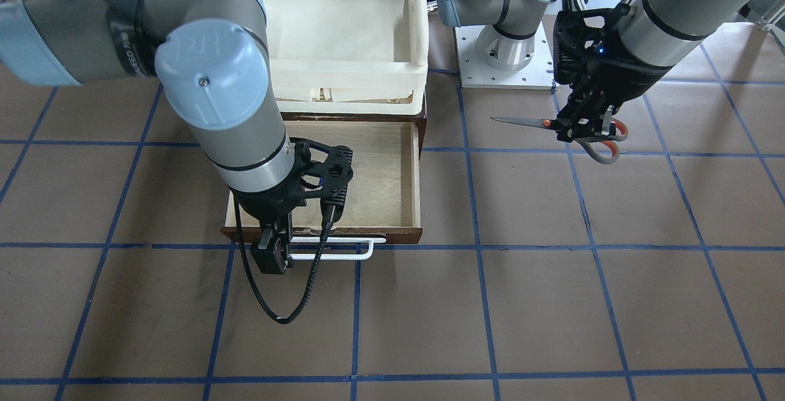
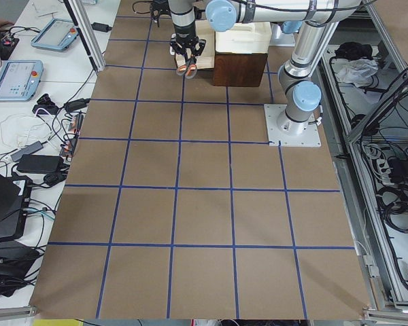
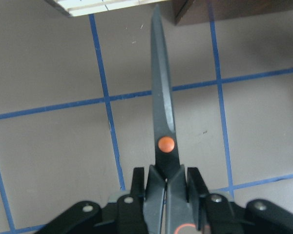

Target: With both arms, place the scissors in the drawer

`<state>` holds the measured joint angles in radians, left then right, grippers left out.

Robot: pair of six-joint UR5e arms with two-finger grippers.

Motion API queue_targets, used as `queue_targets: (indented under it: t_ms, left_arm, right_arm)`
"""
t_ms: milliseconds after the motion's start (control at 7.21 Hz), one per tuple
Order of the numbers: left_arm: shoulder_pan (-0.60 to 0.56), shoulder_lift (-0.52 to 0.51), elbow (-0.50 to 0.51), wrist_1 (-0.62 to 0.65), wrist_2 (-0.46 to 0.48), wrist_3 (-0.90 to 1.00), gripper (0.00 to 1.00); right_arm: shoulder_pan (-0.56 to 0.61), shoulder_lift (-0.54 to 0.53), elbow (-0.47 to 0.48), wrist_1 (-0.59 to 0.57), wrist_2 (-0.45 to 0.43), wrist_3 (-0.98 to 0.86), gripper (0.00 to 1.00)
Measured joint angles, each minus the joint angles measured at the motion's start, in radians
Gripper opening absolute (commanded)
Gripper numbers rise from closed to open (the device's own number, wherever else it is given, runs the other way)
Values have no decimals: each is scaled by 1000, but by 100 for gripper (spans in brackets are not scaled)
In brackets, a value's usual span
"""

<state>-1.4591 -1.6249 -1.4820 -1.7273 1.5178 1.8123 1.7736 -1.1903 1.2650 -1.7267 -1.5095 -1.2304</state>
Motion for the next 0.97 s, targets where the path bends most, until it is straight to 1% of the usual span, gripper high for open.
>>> queue_targets:
  t_ms: [277, 416, 694, 971]
  left_arm:
    - [-101, -12, 1, 20, -2, -147, 0]
    - [-146, -22, 1, 34, -3, -235, 0]
    - [-239, -55, 0, 98, -7, -426, 0]
    - [-327, -99, 0, 171, -8, -571, 0]
  right_arm:
    - [-20, -115, 27, 73, 3, 172, 100]
    - [-24, -168, 54, 93, 4, 297, 100]
    - [-26, -242, 107, 103, -2, 627, 100]
    - [-28, -283, 126, 118, -11, 922, 100]
